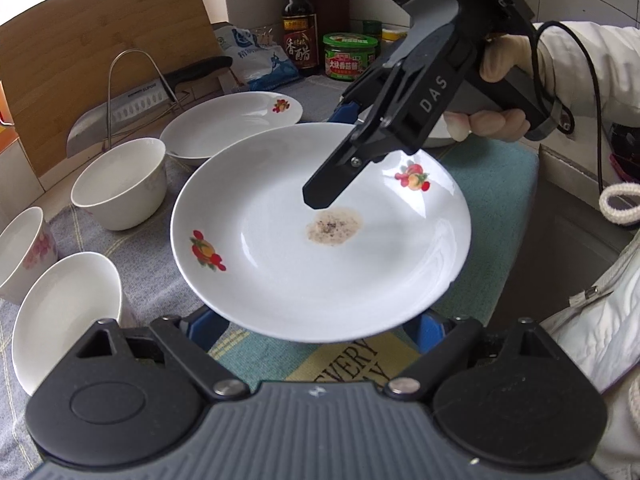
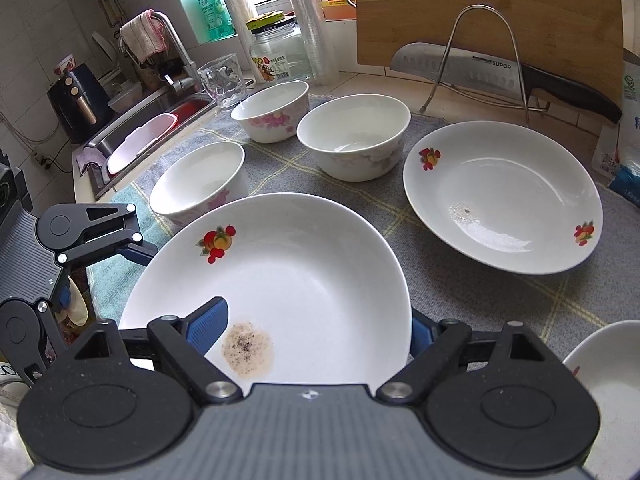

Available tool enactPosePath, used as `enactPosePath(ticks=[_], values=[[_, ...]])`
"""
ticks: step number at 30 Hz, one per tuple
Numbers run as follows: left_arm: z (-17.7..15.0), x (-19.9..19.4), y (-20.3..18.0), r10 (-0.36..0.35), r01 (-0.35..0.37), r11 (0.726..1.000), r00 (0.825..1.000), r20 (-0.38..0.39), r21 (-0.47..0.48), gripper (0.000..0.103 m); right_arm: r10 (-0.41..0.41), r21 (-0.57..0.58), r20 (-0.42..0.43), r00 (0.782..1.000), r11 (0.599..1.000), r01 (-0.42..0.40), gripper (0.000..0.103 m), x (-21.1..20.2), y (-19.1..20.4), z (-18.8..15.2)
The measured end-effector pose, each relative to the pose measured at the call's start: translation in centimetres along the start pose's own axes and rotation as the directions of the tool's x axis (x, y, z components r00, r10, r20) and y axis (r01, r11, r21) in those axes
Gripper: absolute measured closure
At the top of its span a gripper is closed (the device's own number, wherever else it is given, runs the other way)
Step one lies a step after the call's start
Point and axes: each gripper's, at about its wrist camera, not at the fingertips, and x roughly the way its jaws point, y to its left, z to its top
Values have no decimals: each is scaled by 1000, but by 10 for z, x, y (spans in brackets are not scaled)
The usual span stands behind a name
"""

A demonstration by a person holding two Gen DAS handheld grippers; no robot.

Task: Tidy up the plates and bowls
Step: 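Carry the stained plate with the right tool over the other fruit-print plate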

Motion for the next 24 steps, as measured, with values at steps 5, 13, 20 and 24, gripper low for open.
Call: enactPosePath(ticks=[5, 13, 20, 24], values=[[15, 10, -6, -33, 33, 999, 999, 7, 33, 11, -36, 30, 18, 999, 999, 35, 10, -15, -11, -8], [41, 30, -19, -94, 92, 990, 995, 17, 103, 11, -105, 94, 48, 993, 991, 100, 10, -45, -33, -27], [65, 51, -31, -158, 153, 975, 987, 18, 163, 11, -171, 162, 66, 983, 974, 159, 10, -71, -53, -47], [79, 64, -37, -191, 184, 963, 981, 17, 197, 11, -208, 198, 74, 975, 962, 190, 10, -85, -63, -57]])
